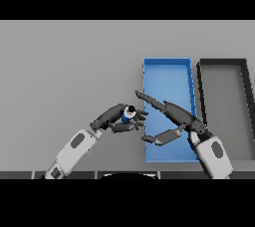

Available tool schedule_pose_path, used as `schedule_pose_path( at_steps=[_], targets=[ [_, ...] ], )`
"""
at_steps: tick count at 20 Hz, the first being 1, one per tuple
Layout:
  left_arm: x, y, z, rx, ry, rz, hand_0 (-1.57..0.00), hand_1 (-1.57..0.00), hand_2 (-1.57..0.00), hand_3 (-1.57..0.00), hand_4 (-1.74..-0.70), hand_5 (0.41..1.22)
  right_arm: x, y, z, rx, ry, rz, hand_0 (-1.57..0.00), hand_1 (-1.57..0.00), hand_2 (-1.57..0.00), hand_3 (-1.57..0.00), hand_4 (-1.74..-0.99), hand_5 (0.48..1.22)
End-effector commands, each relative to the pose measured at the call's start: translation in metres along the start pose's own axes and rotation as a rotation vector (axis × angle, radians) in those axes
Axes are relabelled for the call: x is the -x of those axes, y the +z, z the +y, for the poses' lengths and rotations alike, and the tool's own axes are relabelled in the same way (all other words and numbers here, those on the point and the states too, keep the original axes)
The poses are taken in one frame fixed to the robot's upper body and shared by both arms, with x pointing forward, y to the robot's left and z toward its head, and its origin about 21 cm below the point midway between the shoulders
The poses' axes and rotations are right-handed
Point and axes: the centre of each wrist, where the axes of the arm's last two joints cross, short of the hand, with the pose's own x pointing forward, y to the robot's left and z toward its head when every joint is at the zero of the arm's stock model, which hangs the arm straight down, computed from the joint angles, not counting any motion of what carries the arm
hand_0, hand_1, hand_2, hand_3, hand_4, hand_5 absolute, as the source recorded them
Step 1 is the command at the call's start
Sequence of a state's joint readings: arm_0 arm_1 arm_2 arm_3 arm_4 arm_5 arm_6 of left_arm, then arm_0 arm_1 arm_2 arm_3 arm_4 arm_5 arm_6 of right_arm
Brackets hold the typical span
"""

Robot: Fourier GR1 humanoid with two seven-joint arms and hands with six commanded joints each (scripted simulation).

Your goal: Pick up the blue pipe and place it into the blue bin.

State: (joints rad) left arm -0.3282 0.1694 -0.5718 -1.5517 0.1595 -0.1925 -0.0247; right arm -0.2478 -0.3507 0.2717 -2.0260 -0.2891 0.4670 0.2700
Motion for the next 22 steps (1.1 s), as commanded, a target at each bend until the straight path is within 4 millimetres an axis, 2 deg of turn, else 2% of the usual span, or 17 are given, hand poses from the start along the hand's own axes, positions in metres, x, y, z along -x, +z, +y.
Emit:
schedule_pose_path(
  at_steps=[1,6,10,13,14,15,16,18,19,20,21,22],
  targets=[
    [0.000,0.000,0.002,-0.002,0.002,-0.004,-1.57,-1.57,-1.57,-1.44,-1.73,1.221,0.002,-0.008,0.000,-0.018,0.002,0.008,0.00,0.00,0.00,0.00,-1.294,0.532],
    [0.003,-0.003,0.003,0.019,0.007,-0.033,-1.57,-1.57,-1.57,-1.49,-1.73,1.221,-0.004,-0.041,0.004,-0.120,0.008,-0.018,0.00,0.00,0.00,0.00,-1.241,0.532],
    [0.007,-0.002,0.000,0.039,0.028,-0.016,-1.57,-1.57,-1.57,-1.51,-1.73,1.221,0.001,-0.064,0.008,-0.146,0.000,0.013,0.00,0.00,0.00,0.00,-1.222,0.512],
    [0.003,-0.001,0.003,0.045,0.025,-0.012,-1.57,-1.57,-1.57,-1.45,-1.72,1.221,0.002,-0.079,0.004,-0.179,0.003,0.017,0.00,-0.01,-0.04,0.00,-1.231,0.512],
    [0.004,-0.002,0.004,0.049,0.041,0.001,-1.57,-1.57,-1.57,-1.47,-1.72,1.221,0.000,-0.083,0.004,-0.193,0.003,0.011,-0.01,-0.04,-0.07,-0.01,-1.241,0.516],
    [0.004,-0.004,0.005,0.055,0.046,-0.009,-1.57,-1.57,-1.57,-1.40,-1.72,1.221,-0.003,-0.088,0.005,-0.212,-0.001,0.004,-0.05,-0.08,-0.11,-0.04,-1.268,0.519],
    [0.004,-0.002,0.003,0.064,0.015,-0.055,-1.50,-1.39,-1.37,-1.15,-1.63,1.221,0.001,-0.093,0.005,-0.231,0.001,0.025,-0.14,-0.17,-0.19,-0.11,-1.308,0.523],
    [0.001,-0.005,0.004,0.063,-0.120,0.040,-0.99,-0.90,-0.87,-0.74,-1.59,1.221,0.000,-0.098,0.008,-0.253,0.003,0.023,-0.48,-0.50,-0.50,-0.37,-1.390,0.538],
    [0.001,-0.004,0.000,0.054,-0.124,0.028,-0.88,-0.83,-0.80,-0.67,-1.61,1.221,-0.001,-0.101,0.010,-0.274,0.000,0.002,-0.70,-0.71,-0.71,-0.56,-1.453,0.551],
    [0.002,0.000,0.000,0.057,-0.120,0.029,-0.89,-0.87,-0.85,-0.66,-1.64,1.221,0.000,-0.102,0.011,-0.291,-0.009,-0.008,-0.87,-0.89,-0.89,-0.70,-1.503,0.573],
    [0.003,0.000,0.001,0.038,-0.087,-0.003,-1.03,-1.01,-0.99,-0.62,-1.66,1.192,0.002,-0.103,0.014,-0.295,-0.042,0.006,-1.01,-1.02,-1.02,-0.83,-1.541,0.604],
    [0.002,-0.002,0.000,0.027,-0.041,-0.021,-1.14,-1.12,-1.11,-0.57,-1.67,1.198,0.001,-0.105,0.014,-0.293,-0.061,0.001,-1.12,-1.13,-1.13,-0.98,-1.513,0.650]
  ],
)
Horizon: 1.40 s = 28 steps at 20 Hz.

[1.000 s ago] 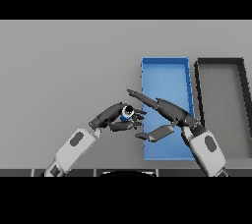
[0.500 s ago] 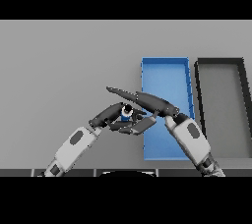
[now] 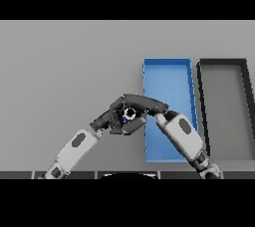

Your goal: Pick up the blue pipe and place it into the blue bin.

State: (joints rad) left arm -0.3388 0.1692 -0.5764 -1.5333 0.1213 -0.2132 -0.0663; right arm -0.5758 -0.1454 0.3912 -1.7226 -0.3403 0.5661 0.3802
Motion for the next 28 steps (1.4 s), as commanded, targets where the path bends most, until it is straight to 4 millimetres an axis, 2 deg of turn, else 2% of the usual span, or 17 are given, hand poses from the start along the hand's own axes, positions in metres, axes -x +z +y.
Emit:
schedule_pose_path(
  at_steps=[1,3,5,8,10,11,12,14,15,17,18,20,23,25,28],
  targets=[
    [-0.002,0.003,0.002,-0.003,0.028,-0.022,-1.22,-1.21,-1.20,-0.52,-1.69,1.203,-0.002,0.000,0.002,0.002,-0.018,-0.021,-1.21,-1.22,-1.22,-1.10,-1.492,0.706],
    [-0.002,0.004,0.000,0.000,0.067,-0.028,-1.35,-1.34,-1.33,-0.53,-1.71,1.209,-0.001,0.000,0.005,0.023,-0.019,-0.051,-1.34,-1.35,-1.35,-1.27,-1.464,0.891],
    [-0.001,0.004,-0.004,-0.002,0.056,-0.010,-1.43,-1.42,-1.42,-0.59,-1.72,1.214,0.001,0.001,0.010,0.034,0.022,-0.065,-1.42,-1.43,-1.43,-1.38,-1.456,1.010],
    [-0.002,0.001,0.001,0.001,0.013,-0.003,-1.50,-1.45,-1.49,-0.53,-1.73,1.217,0.001,0.002,0.007,0.042,0.047,-0.076,-1.50,-1.50,-1.50,-1.47,-1.469,1.113],
    [-0.004,0.001,0.001,0.017,0.002,0.001,-1.50,-1.36,-1.52,-0.51,-1.73,1.219,0.002,0.001,0.011,0.031,0.001,-0.087,-1.52,-1.52,-1.52,-1.51,-1.473,1.152],
    [-0.001,0.001,0.001,0.030,0.004,-0.016,-1.43,-1.22,-1.35,-0.53,-1.64,1.219,0.000,0.003,0.010,0.027,-0.012,-0.093,-1.53,-1.53,-1.53,-1.52,-1.474,1.166],
    [-0.002,-0.001,0.002,0.042,-0.014,-0.015,-1.41,-1.19,-1.24,-0.52,-1.54,1.219,-0.002,0.003,0.010,0.032,-0.005,-0.095,-1.54,-1.54,-1.54,-1.53,-1.477,1.177],
    [0.000,0.002,0.006,0.080,-0.029,-0.001,-0.98,-0.80,-0.82,-0.33,-1.34,1.220,-0.002,0.002,0.014,0.032,0.001,-0.101,-1.55,-1.55,-1.55,-1.54,-1.480,1.193],
    [-0.001,0.003,0.010,0.100,-0.048,0.025,-0.78,-0.64,-0.65,-0.27,-1.25,1.220,-0.001,0.003,0.013,0.033,0.007,-0.096,-1.56,-1.56,-1.56,-1.55,-1.481,1.198],
    [-0.001,0.004,0.012,0.126,-0.062,0.039,-0.50,-0.41,-0.42,-0.17,-1.11,1.184,-0.001,0.003,0.017,0.027,0.002,-0.104,-1.56,-1.56,-1.56,-1.56,-1.482,1.206],
    [-0.001,0.005,0.012,0.127,-0.072,0.037,-0.40,-0.33,-0.33,-0.14,-1.05,1.118,-0.002,0.001,0.016,0.035,-0.003,-0.099,-1.56,-1.56,-1.56,-1.56,-1.483,1.209],
    [0.001,0.002,0.012,0.103,-0.108,0.027,-0.26,-0.21,-0.21,-0.09,-0.95,0.964,-0.002,0.004,0.014,0.029,-0.013,-0.094,-1.57,-1.57,-1.57,-1.56,-1.484,1.214],
    [0.000,0.002,0.015,0.069,-0.118,0.056,-0.13,-0.11,-0.11,-0.04,-0.85,0.794,-0.003,0.001,0.014,0.034,-0.012,-0.093,-1.57,-1.57,-1.57,-1.57,-1.484,1.217],
    [0.002,0.004,0.014,0.065,-0.120,0.061,-0.08,-0.07,-0.07,-0.03,-0.83,0.719,-0.006,0.002,0.014,0.051,0.003,-0.092,-1.57,-1.57,-1.57,-1.57,-1.485,1.219],
    [0.007,0.006,0.012,0.046,-0.084,0.065,-0.04,-0.03,-0.04,-0.01,-0.84,0.636,-0.004,0.000,0.016,0.060,0.000,-0.105,-1.57,-1.57,-1.57,-1.57,-1.487,1.220]
  ],
)
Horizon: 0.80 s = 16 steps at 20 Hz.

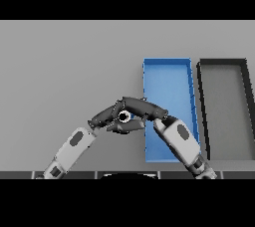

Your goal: Pick up the blue pipe and place it into the blue bin.

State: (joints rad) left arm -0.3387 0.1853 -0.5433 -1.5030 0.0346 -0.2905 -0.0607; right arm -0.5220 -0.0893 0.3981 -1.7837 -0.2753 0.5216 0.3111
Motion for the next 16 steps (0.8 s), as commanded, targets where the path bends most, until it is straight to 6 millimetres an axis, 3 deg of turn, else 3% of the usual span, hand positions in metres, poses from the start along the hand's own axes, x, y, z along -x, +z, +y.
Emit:
schedule_pose_path(
  at_steps=[1,4,8,11,16],
  targets=[
    [0.002,0.001,-0.002,-0.007,0.012,0.041,-0.03,-0.03,-0.03,-0.01,-0.85,0.623,-0.001,0.001,-0.001,0.002,0.002,-0.008,-1.57,-1.57,-1.57,-1.57,-1.488,1.220],
    [-0.004,0.006,-0.004,-0.026,0.032,0.088,-0.02,-0.01,-0.01,-0.01,-0.88,0.605,-0.003,0.001,0.000,0.013,-0.058,-0.025,-1.57,-1.57,-1.57,-1.57,-1.492,1.220],
    [-0.001,0.008,0.000,-0.022,0.013,0.111,-0.01,0.00,-0.01,0.00,-0.87,0.543,-0.017,0.000,-0.017,0.018,-0.268,-0.068,-1.57,-1.57,-1.57,-1.57,-1.493,1.221],
    [0.001,0.013,-0.005,-0.019,0.025,0.106,0.00,0.00,0.00,0.00,-0.87,0.523,-0.038,-0.002,-0.030,0.023,-0.324,-0.086,-1.57,-1.57,-1.57,-1.57,-1.493,1.221],
    [0.001,0.011,-0.003,-0.015,0.012,0.112,0.00,0.00,0.00,0.00,-0.86,0.493,-0.090,-0.007,-0.060,0.050,-0.205,-0.145,-1.57,-1.57,-1.57,-1.57,-1.494,1.221]
  ],
)
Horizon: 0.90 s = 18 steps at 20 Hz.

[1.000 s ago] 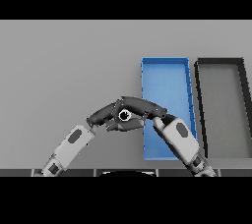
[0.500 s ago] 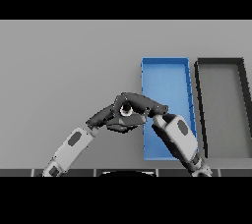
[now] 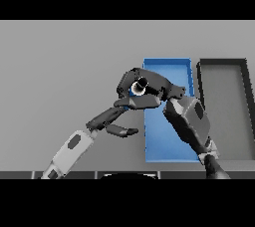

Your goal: Pick up the blue pipe and place it into the blue bin.

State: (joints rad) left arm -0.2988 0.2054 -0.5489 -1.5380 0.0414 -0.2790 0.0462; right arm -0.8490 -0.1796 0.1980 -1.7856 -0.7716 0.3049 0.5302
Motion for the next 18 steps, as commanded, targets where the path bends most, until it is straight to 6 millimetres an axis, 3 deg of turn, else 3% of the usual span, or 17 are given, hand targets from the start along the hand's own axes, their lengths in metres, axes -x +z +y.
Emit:
schedule_pose_path(
  at_steps=[1,4,8,13,18],
  targets=[
    [-0.001,-0.001,0.001,0.008,0.001,0.006,0.00,0.00,0.00,0.00,-0.87,0.486,-0.010,-0.005,-0.007,-0.012,0.027,-0.029,-1.57,-1.57,-1.57,-1.57,-1.495,1.221],
    [-0.003,0.001,-0.001,0.005,-0.002,-0.002,0.00,0.00,0.00,0.00,-0.86,0.483,-0.031,-0.008,-0.035,0.124,0.061,-0.062,-1.57,-1.57,-1.57,-1.57,-1.496,1.221],
    [-0.005,0.003,-0.002,0.000,-0.002,0.008,0.00,0.00,0.00,0.00,-0.84,0.481,-0.040,0.005,-0.075,0.339,0.128,-0.016,-1.57,-1.57,-1.57,-1.57,-1.498,1.221],
    [-0.002,0.004,0.003,-0.024,-0.022,0.039,0.00,0.00,0.00,0.00,-0.83,0.465,-0.007,0.054,-0.125,0.594,0.062,0.147,-1.57,-1.57,-1.57,-1.57,-1.499,1.221],
    [-0.002,0.011,0.004,-0.019,-0.023,0.029,0.00,0.00,0.00,0.00,-0.83,0.463,0.043,0.101,-0.132,0.747,-0.031,0.322,-1.57,-1.57,-1.57,-1.57,-1.499,1.221]
  ],
)
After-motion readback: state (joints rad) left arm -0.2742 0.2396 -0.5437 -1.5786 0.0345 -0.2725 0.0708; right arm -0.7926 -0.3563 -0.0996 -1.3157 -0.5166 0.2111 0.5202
